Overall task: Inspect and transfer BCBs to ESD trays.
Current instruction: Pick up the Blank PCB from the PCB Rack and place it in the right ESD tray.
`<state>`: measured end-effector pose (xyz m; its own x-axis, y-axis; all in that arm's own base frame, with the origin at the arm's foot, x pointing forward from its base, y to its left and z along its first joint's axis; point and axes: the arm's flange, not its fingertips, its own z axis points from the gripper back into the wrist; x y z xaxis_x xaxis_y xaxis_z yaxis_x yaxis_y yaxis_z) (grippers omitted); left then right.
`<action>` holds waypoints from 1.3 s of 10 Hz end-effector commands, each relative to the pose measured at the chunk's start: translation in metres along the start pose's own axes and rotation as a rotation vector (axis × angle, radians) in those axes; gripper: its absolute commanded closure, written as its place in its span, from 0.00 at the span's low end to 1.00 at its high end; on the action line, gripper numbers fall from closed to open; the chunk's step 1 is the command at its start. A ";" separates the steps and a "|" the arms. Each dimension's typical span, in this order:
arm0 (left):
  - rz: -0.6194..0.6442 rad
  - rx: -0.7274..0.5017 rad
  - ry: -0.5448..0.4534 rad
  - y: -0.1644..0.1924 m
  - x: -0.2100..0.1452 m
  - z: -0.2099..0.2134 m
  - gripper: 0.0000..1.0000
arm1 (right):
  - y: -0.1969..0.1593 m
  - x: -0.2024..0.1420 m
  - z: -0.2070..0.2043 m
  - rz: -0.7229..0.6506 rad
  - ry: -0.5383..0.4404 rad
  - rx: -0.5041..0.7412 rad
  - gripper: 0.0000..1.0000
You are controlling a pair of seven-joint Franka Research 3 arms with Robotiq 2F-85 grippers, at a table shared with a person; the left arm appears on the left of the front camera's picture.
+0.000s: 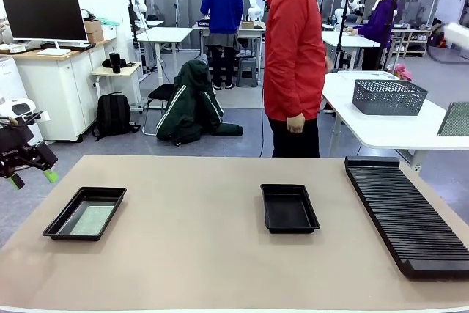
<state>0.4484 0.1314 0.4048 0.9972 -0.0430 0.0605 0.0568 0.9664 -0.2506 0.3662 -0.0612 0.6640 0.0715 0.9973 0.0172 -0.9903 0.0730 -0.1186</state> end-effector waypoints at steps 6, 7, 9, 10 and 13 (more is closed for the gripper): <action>-0.003 0.001 -0.013 0.001 -0.001 -0.001 0.00 | -0.033 -0.016 0.096 -0.097 -0.043 0.011 1.00; -0.003 0.001 -0.013 0.001 -0.001 -0.001 0.00 | -0.035 -0.018 0.099 -0.096 -0.058 0.014 1.00; -0.003 0.001 -0.013 0.001 -0.001 -0.001 0.00 | -0.039 -0.019 0.107 -0.122 -0.059 0.016 1.00; -0.003 0.001 -0.013 0.001 -0.001 -0.001 0.00 | -0.039 -0.020 0.109 -0.146 -0.060 0.016 1.00; -0.003 0.001 -0.013 0.001 -0.001 -0.001 0.00 | -0.036 -0.021 0.100 -0.088 -0.037 -0.001 1.00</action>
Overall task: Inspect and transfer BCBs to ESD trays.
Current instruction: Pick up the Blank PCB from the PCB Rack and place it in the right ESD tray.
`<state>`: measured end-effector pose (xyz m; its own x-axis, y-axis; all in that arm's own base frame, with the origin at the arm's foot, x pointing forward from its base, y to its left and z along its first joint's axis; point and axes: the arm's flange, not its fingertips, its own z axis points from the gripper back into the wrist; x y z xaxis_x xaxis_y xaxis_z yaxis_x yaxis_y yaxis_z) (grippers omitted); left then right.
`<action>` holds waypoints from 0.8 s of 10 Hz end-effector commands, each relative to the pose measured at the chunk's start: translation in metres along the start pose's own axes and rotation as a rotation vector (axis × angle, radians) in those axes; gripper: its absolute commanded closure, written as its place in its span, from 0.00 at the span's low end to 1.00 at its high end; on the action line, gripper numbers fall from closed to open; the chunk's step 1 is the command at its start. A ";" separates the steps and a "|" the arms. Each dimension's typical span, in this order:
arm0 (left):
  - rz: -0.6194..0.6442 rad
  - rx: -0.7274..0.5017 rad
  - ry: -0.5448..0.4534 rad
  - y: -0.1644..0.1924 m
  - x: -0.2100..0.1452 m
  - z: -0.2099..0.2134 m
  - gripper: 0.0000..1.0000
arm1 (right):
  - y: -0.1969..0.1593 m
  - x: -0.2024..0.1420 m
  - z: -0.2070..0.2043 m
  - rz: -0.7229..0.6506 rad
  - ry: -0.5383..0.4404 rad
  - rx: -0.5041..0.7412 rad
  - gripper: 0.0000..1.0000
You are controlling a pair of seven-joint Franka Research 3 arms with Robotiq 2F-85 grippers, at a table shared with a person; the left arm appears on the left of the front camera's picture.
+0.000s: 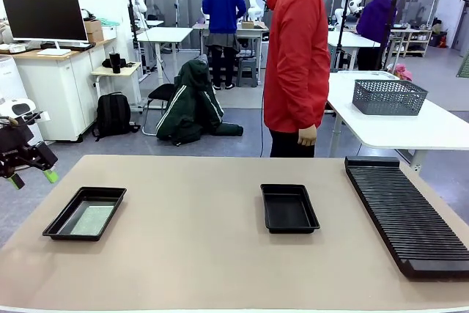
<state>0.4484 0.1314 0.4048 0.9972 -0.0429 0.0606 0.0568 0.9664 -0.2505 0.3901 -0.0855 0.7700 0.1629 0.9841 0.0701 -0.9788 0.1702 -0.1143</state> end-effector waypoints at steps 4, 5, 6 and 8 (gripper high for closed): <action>-0.003 0.001 -0.013 0.001 -0.001 -0.001 0.00 | 0.002 0.000 -0.003 0.010 0.004 -0.001 1.00; -0.003 0.001 -0.013 0.001 -0.001 -0.001 0.00 | 0.002 0.000 -0.003 0.010 0.004 -0.001 1.00; -0.003 0.001 -0.013 0.001 -0.001 -0.001 0.00 | 0.002 0.000 -0.003 0.010 0.004 -0.001 1.00; -0.003 0.001 -0.013 0.001 -0.001 -0.001 0.00 | 0.002 0.000 -0.003 0.010 0.004 -0.001 1.00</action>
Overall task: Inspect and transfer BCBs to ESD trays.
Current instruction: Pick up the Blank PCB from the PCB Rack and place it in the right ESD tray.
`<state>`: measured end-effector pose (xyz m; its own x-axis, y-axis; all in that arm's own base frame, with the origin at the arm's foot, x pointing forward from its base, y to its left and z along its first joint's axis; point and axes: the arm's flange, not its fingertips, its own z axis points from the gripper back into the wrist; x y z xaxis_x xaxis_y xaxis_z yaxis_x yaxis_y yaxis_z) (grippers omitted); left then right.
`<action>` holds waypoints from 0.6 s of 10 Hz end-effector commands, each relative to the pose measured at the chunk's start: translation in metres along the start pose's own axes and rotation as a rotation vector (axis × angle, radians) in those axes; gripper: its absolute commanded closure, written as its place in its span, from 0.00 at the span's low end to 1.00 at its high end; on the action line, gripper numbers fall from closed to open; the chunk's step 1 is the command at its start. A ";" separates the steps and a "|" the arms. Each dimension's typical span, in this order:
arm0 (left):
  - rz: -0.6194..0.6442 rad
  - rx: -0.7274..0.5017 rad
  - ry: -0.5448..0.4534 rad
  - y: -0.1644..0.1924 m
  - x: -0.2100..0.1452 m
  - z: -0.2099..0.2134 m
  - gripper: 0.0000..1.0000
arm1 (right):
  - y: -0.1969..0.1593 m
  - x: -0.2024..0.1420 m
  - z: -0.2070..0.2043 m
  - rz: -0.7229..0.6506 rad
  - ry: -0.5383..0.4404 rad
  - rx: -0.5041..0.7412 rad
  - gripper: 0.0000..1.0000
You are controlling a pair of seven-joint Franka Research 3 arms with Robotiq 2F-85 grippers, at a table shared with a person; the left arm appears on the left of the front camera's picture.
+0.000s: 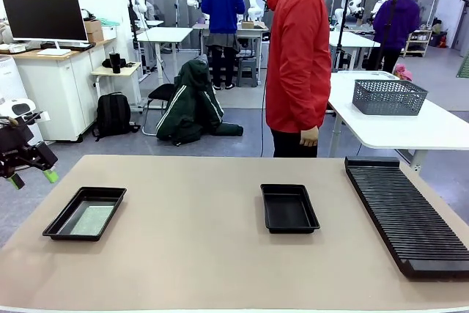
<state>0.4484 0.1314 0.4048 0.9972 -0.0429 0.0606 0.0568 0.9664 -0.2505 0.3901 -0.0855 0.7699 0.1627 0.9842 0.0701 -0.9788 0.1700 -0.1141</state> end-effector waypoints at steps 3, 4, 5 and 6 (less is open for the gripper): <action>-0.003 0.001 -0.013 0.001 -0.001 -0.001 0.00 | 0.002 0.000 -0.003 0.009 0.004 -0.002 1.00; -0.003 0.001 -0.013 0.001 -0.001 -0.001 0.00 | 0.000 0.000 0.000 0.000 0.000 0.000 0.98; -0.003 0.001 -0.013 0.001 -0.001 -0.001 0.00 | -0.002 0.004 -0.005 -0.074 -0.034 0.006 0.98; -0.003 0.001 -0.013 0.001 -0.001 -0.001 0.00 | -0.002 0.009 -0.012 -0.143 -0.058 0.026 0.98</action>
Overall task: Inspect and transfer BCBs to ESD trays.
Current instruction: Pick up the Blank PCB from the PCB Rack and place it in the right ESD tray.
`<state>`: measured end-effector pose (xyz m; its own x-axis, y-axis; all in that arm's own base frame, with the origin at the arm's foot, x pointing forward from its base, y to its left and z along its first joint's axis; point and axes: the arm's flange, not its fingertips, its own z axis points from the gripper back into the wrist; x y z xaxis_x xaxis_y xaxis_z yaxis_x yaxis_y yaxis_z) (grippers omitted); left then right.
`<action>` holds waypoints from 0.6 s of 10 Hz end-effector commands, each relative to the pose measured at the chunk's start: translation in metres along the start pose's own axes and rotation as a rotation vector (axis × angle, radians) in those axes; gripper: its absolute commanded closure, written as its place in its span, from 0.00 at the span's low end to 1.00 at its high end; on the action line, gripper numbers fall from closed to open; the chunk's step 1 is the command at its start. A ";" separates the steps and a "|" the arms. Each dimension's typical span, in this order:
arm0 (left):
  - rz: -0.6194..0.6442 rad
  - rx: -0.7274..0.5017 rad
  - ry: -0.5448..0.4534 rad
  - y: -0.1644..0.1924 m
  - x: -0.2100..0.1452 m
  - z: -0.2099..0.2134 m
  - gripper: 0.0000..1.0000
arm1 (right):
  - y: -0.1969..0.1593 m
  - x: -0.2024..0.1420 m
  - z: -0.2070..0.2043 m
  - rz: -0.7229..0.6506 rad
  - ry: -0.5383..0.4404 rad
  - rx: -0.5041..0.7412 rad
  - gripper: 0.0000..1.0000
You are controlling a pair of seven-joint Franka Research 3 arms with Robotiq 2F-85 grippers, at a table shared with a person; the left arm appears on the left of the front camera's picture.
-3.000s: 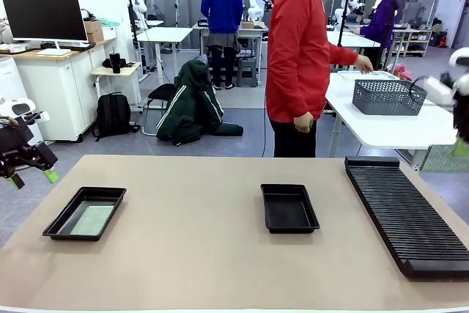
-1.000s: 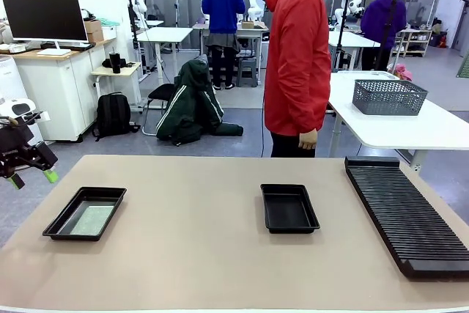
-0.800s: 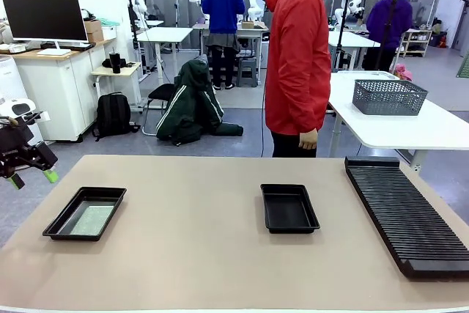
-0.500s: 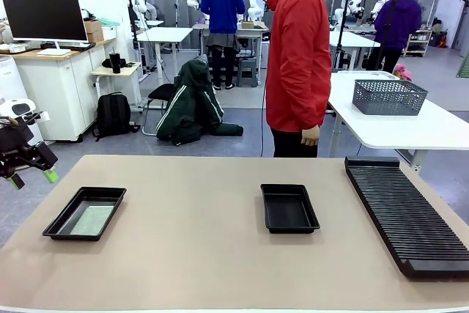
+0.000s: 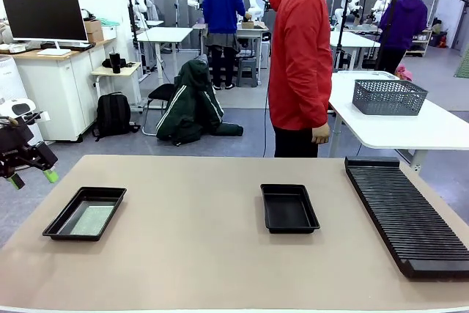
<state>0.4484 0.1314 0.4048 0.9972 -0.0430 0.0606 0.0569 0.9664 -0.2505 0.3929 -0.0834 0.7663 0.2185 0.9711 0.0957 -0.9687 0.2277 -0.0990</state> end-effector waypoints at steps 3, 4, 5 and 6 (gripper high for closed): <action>-0.003 0.001 -0.013 0.001 -0.001 -0.001 0.00 | 0.010 0.020 -0.041 -0.321 -0.183 0.120 0.98; -0.003 0.001 -0.013 0.001 -0.001 -0.001 0.00 | 0.016 0.026 -0.054 -0.406 -0.210 0.154 0.98; -0.003 0.001 -0.013 0.001 -0.001 -0.001 0.00 | 0.024 0.031 -0.066 -0.500 -0.231 0.164 0.98; -0.003 0.001 -0.013 0.001 -0.001 -0.001 0.00 | 0.035 0.037 -0.081 -0.596 -0.259 0.180 0.98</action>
<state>0.4485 0.1314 0.4048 0.9972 -0.0430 0.0606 0.0569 0.9664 -0.2505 0.3929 -0.0479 0.7010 0.6426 0.7182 0.2667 -0.7660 0.6098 0.2034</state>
